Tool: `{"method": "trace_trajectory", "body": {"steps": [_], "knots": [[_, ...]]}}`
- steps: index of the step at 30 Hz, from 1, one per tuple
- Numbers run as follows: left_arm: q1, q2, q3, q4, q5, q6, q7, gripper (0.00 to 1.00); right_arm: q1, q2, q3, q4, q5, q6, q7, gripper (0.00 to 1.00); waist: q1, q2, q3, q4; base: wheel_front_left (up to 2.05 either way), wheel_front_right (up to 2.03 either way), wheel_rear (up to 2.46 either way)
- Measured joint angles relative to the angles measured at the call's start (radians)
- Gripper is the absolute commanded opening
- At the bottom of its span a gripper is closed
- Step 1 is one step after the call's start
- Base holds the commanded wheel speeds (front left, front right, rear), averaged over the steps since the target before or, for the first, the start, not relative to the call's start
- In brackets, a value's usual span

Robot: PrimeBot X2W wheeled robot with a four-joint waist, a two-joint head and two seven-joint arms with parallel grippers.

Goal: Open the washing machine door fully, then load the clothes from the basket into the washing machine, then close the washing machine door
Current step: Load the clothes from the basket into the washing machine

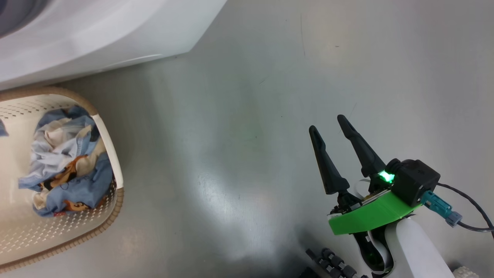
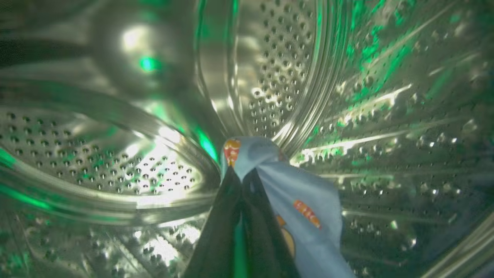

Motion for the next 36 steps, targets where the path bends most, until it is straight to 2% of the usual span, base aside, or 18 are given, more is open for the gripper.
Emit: {"method": "trace_trajectory", "body": {"steps": [2,5,6,7,8,9,10,22,30,36], "knots": [[0.003,0.000,0.006,-0.047,0.000,0.006,-0.008,0.00,0.000,0.000,0.000,0.003,0.001,0.000,0.000,1.00,0.0000,0.0000,-0.002,0.000,0.00,0.00,0.00],[0.033,-0.001,0.018,-0.041,-0.012,0.011,-0.008,0.00,-0.001,0.000,0.001,0.008,0.001,0.000,0.000,1.00,0.0000,0.0000,-0.010,0.001,0.00,0.00,0.00],[0.047,-0.001,0.020,-0.032,-0.013,0.012,-0.008,0.17,-0.001,0.000,0.001,0.009,0.001,0.000,0.000,1.00,0.0000,0.0000,-0.013,0.002,0.00,0.00,0.00],[0.055,-0.003,0.023,-0.014,-0.018,0.012,-0.008,0.17,-0.001,0.000,0.001,0.010,0.001,0.000,0.000,1.00,0.0000,0.0000,-0.016,0.003,0.00,0.00,0.00],[0.063,-0.004,0.027,0.004,-0.025,0.014,-0.008,0.81,-0.001,0.000,0.001,0.012,0.001,0.000,0.000,1.00,0.0001,0.0000,-0.019,0.004,0.00,0.00,0.00],[0.067,-0.004,0.028,0.015,-0.027,0.015,-0.008,0.81,-0.001,0.000,0.001,0.013,0.001,0.000,0.000,1.00,0.0000,0.0000,-0.022,0.005,0.00,0.00,0.00],[0.067,-0.004,0.029,0.029,-0.028,0.015,-0.008,1.00,-0.001,0.000,0.001,0.013,0.001,0.000,0.000,1.00,0.0000,0.0000,-0.025,0.006,0.00,0.00,0.00],[0.067,-0.050,0.046,0.157,-0.075,0.016,-0.008,1.00,-0.001,0.000,-0.006,0.020,-0.001,0.000,0.000,1.00,0.0000,0.0000,-0.063,0.032,0.00,0.00,0.00],[0.132,-0.087,0.063,0.134,-0.100,0.029,-0.008,1.00,-0.001,-0.001,-0.013,0.029,-0.003,0.000,0.000,1.00,0.0000,0.0000,-0.095,0.054,0.00,0.00,0.00],[0.204,-0.115,0.085,0.048,-0.121,0.032,-0.008,1.00,-0.005,-0.001,-0.030,0.033,-0.017,0.000,0.000,1.00,0.0000,0.0000,-0.118,0.087,0.00,0.00,0.00]]}}
